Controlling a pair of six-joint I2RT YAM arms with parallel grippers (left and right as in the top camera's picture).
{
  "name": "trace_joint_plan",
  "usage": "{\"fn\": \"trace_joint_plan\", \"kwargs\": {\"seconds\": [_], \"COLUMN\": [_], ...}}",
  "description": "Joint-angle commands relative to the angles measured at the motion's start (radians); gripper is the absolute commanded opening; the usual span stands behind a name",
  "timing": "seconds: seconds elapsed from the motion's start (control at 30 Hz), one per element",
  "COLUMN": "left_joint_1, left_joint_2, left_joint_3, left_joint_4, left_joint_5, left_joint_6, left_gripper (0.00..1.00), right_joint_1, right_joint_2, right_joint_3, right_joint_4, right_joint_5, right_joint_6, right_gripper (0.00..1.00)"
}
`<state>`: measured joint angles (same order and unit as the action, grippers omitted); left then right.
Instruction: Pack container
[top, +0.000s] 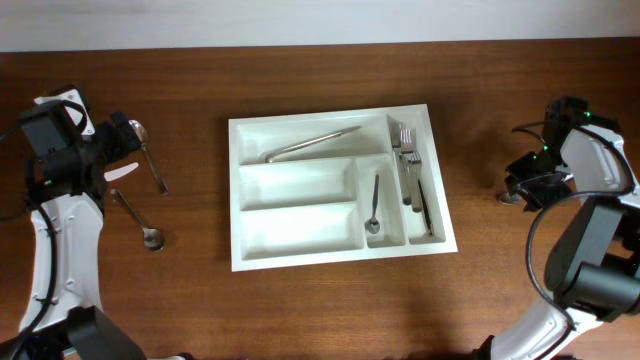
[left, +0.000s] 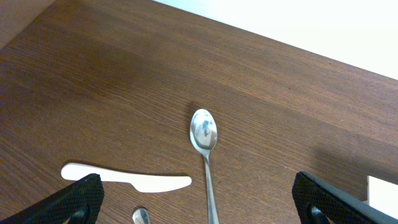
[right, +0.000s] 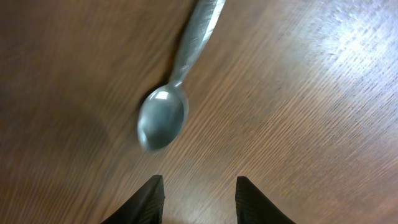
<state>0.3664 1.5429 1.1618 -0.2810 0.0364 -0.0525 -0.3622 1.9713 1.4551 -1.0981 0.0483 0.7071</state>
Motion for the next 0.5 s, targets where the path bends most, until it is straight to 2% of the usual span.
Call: {"fn": "trace_joint_plan", "kwargs": {"seconds": [0.0,0.13,0.3,0.47], "left_joint_1": [0.006,0.006,0.006,0.006], "left_joint_2": [0.005,0.005,0.005,0.005], "left_joint_3": [0.019,0.019,0.019,0.019], "left_joint_4": [0.002,0.002,0.002,0.002], "left_joint_5": [-0.003,-0.003,-0.003,-0.003], "left_joint_6": [0.001,0.001,0.001,0.001], "left_gripper": [0.99,0.99,0.99,0.99], "right_joint_1": [-0.042,-0.067,-0.068,-0.068], "right_joint_2": [0.032,0.044,0.048,0.048], "right_joint_3": [-0.004,-0.004,-0.004,-0.007], "right_joint_4": [0.012,0.05,0.139,0.174], "right_joint_5": [0.003,0.001,-0.014,-0.013], "right_joint_6": [0.073,0.068,-0.023,-0.019], "right_gripper": [0.37,0.38,0.38,0.36]}}
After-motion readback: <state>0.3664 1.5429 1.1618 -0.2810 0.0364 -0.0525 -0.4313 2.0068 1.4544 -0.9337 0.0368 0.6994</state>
